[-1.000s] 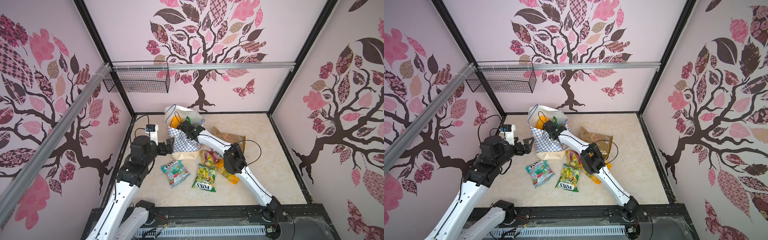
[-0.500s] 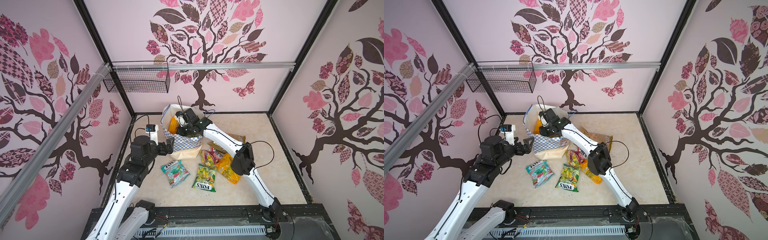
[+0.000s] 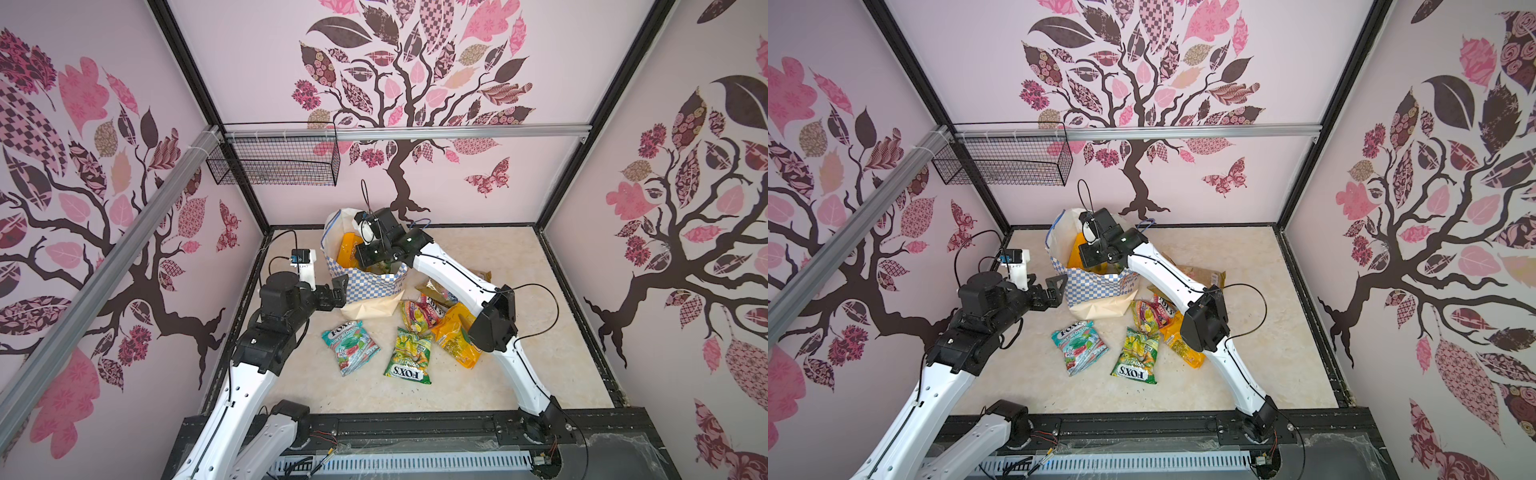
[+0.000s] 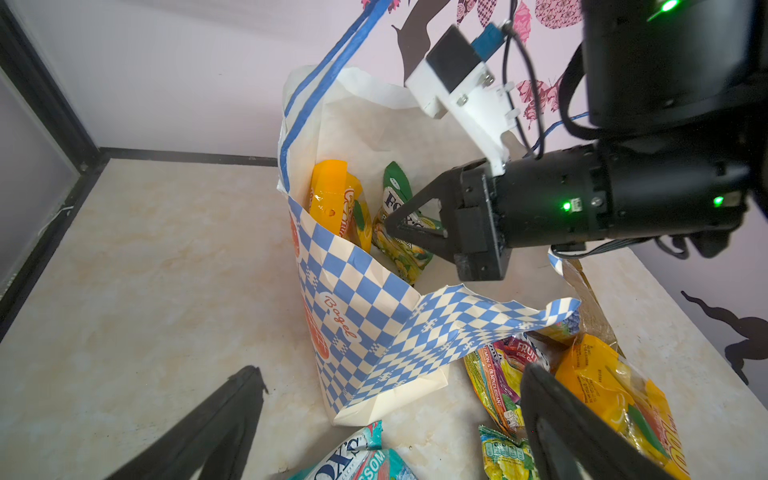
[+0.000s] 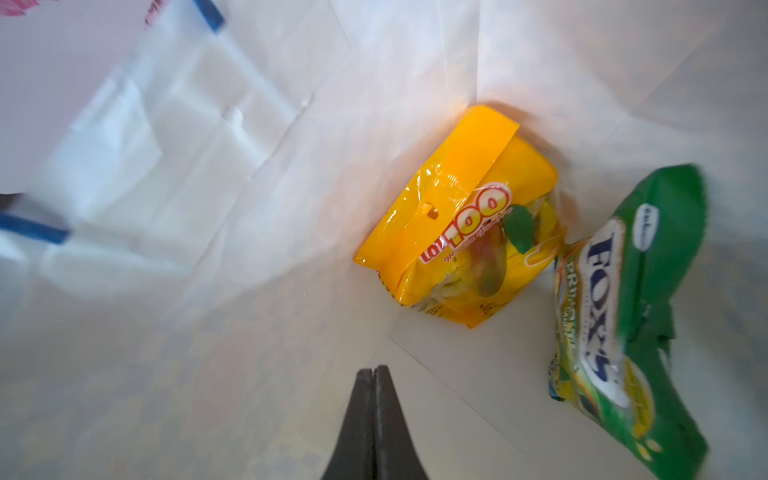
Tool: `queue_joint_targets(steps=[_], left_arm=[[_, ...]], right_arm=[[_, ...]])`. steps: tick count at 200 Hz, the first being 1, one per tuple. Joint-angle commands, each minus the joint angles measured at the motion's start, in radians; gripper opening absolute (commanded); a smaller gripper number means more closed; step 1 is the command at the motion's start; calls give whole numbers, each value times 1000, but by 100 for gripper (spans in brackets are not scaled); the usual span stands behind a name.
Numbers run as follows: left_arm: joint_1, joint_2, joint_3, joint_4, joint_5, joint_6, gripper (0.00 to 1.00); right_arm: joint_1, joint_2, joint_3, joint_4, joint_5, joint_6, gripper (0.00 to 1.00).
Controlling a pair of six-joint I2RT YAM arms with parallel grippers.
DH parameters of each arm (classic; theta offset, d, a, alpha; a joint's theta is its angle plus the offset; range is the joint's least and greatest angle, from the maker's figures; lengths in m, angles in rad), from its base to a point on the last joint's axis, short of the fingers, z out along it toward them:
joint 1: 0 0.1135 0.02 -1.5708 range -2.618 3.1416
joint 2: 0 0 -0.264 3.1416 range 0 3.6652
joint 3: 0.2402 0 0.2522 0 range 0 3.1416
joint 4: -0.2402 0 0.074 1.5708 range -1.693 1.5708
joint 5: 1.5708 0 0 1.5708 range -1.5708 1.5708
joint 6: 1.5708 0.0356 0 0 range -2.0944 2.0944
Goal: Take the snacks out of the paper bag
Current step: 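Raise the empty right gripper out of the bag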
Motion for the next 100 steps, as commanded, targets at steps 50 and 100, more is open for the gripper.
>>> queue_joint_targets(steps=[50,100], left_arm=[[8,-14,28,13,2,-4,98],[9,-12,28,15,-15,7,98]], right_arm=[[-6,-186,46,1,36,-23,0],[-6,-263,35,-43,18,-10,18]])
